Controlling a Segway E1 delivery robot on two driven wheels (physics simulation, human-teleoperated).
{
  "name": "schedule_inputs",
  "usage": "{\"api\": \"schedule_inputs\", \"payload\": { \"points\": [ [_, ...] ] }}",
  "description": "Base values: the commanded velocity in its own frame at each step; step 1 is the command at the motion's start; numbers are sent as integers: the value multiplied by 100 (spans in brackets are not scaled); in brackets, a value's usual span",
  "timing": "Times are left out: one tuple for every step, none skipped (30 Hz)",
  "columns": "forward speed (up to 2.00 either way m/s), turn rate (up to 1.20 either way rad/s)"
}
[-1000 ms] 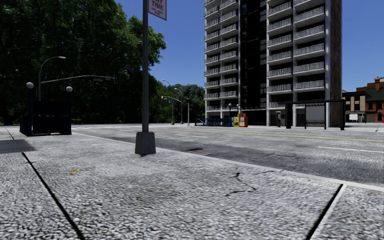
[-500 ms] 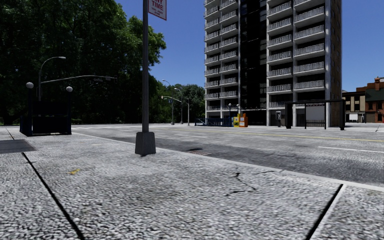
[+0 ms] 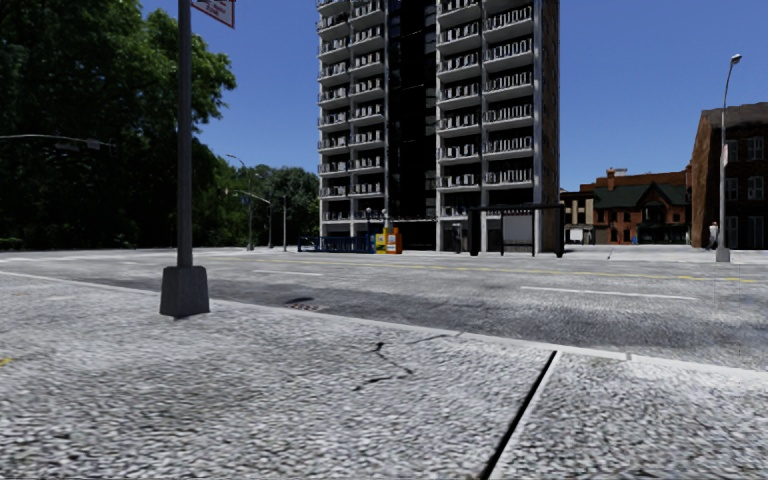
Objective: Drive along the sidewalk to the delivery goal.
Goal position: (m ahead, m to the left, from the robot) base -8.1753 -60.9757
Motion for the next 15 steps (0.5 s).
{"api": "schedule_inputs", "payload": {
  "points": [
    [0,-120],
    [0,-120],
    [0,-120],
    [0,-120],
    [0,-120],
    [0,-120],
    [0,-106],
    [0,-106],
    [0,-57],
    [0,-13],
    [0,0],
    [0,0],
    [0,0],
    [0,0],
    [0,0]
  ]
}}
